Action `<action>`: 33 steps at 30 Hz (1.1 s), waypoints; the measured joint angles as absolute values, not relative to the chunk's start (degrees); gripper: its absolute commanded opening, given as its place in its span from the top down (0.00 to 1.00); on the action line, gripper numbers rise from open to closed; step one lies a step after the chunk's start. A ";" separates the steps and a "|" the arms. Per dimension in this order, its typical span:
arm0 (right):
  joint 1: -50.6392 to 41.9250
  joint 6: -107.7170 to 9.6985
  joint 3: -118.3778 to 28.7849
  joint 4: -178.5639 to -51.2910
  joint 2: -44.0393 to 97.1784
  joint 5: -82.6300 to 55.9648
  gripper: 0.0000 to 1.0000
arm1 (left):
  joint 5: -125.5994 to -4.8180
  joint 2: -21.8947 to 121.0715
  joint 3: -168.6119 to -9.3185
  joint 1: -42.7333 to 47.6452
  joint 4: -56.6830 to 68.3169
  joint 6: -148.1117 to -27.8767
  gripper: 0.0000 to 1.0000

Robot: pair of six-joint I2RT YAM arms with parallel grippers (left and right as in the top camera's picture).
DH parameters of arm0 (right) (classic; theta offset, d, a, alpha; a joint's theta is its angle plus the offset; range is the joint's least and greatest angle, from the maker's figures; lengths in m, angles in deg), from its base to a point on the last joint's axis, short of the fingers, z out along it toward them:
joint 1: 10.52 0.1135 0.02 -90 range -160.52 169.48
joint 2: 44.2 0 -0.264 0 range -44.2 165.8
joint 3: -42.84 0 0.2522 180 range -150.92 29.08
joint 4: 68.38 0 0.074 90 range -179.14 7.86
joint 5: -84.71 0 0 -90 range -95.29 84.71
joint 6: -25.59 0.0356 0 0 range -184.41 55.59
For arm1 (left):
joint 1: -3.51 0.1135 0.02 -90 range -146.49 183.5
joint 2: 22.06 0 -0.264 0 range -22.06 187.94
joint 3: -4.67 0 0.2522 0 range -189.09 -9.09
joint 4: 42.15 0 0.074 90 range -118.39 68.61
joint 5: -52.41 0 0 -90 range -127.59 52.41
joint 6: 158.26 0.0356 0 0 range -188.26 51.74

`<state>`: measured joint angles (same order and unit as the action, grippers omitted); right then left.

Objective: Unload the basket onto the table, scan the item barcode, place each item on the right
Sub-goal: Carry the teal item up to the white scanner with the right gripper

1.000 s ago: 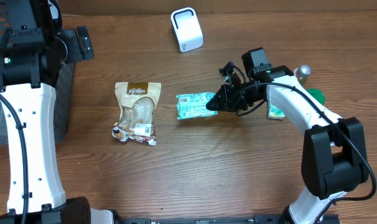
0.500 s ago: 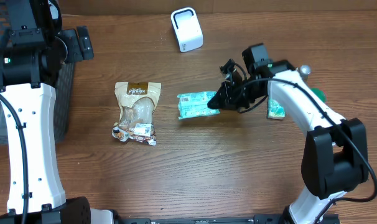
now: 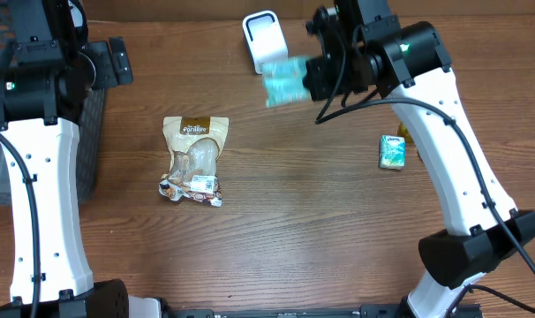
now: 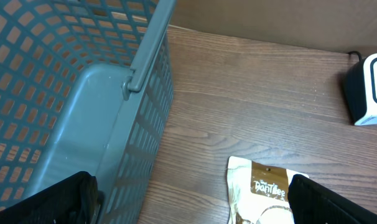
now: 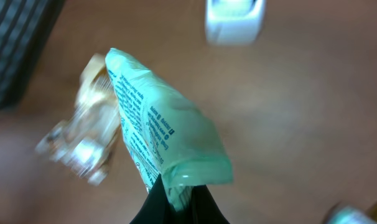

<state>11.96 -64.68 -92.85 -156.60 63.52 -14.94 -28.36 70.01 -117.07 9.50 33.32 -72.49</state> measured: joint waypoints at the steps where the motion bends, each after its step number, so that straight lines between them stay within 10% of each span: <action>1: 12.37 -65.31 -93.29 -155.37 63.52 -13.08 0.96 | -28.38 70.01 -117.07 9.50 33.35 -72.49 0.00; 33: 23.67 -112.24 -93.37 -89.98 94.23 42.41 0.96 | -28.38 70.01 -117.07 9.50 33.35 -72.49 0.00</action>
